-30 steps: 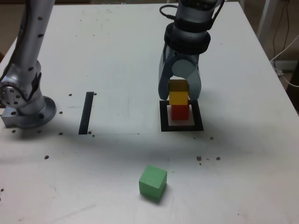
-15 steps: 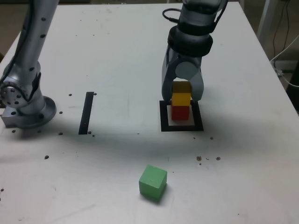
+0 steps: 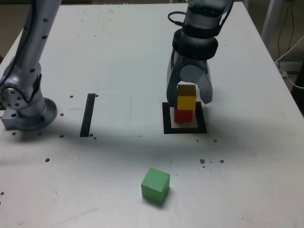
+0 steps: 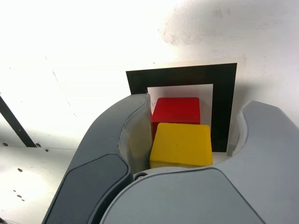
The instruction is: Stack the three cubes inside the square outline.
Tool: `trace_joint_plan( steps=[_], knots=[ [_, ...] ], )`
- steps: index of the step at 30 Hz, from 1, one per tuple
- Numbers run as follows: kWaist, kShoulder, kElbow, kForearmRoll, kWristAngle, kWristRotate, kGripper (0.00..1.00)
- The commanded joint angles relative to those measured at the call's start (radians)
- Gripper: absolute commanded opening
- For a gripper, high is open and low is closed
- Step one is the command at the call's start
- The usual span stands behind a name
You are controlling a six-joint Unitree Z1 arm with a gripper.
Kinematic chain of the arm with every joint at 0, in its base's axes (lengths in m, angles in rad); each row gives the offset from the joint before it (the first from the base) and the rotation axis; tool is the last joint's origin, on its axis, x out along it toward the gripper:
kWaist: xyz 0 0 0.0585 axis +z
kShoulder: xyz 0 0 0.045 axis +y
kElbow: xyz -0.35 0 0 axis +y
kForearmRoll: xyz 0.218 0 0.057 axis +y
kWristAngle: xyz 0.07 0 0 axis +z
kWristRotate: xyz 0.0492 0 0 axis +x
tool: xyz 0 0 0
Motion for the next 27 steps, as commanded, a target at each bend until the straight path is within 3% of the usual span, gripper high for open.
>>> trace_joint_plan(
  steps=[1,5,17,21,27],
  knots=[
    [0.004,-0.002,0.007,-0.004,0.002,0.001,0.99],
    [0.005,-0.034,0.023,-0.008,0.022,-0.005,0.99],
    [-0.043,-0.208,0.05,0.036,0.139,-0.045,1.0],
    [-0.118,-0.237,0.058,0.045,0.144,-0.046,1.0],
    [-0.259,-0.248,0.086,0.042,0.116,-0.081,1.0]
  ],
)
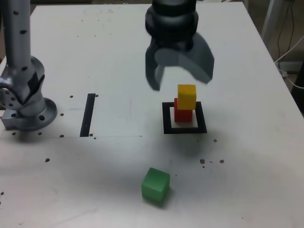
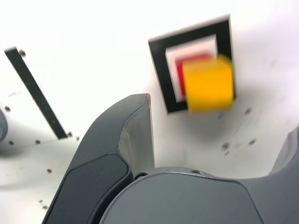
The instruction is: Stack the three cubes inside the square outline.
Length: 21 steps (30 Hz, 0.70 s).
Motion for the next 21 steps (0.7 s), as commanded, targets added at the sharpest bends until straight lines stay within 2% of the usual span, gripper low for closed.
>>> trace_joint_plan(
  steps=[1,13,21],
  knots=[
    [-0.057,-0.008,0.016,-0.002,-0.015,-0.026,1.0],
    [-0.312,-0.002,0.109,-0.074,-0.101,-0.148,0.99],
    [-0.416,0.099,0.046,-0.077,-0.148,-0.185,0.99]
  ],
)
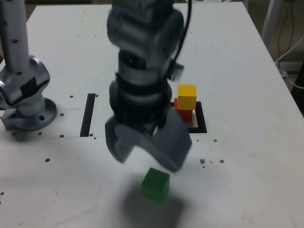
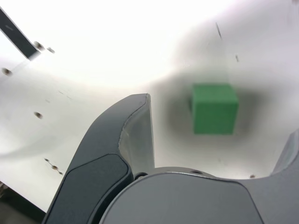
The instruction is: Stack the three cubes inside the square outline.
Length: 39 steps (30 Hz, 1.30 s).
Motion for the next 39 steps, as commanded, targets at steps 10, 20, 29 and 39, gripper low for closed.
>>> trace_joint_plan(
  steps=[10,20,29,39],
  knots=[
    [-0.006,0.144,-0.045,-0.03,-0.041,0.009,0.98],
    [0.027,0.194,-0.011,-0.076,-0.087,0.039,0.8],
    [0.036,0.2,0.002,-0.086,-0.09,0.044,0.25],
    [0.036,0.195,0.009,-0.086,-0.093,0.045,0.24]
  ],
)
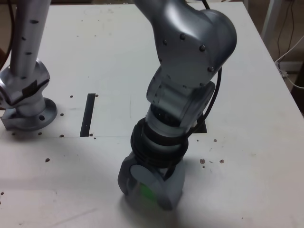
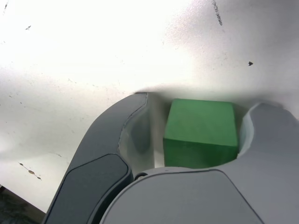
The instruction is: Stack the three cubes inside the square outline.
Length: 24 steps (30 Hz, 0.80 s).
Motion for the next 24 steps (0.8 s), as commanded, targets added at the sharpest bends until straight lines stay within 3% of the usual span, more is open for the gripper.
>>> trace_joint_plan(
  steps=[1,14,24],
  knots=[
    [0.001,-0.001,0.002,-0.001,-0.001,0.002,0.24],
    [0.002,-0.04,-0.009,0.049,0.012,-0.001,0.24],
    [0.073,-0.137,-0.106,0.267,0.104,-0.026,0.24]
  ],
)
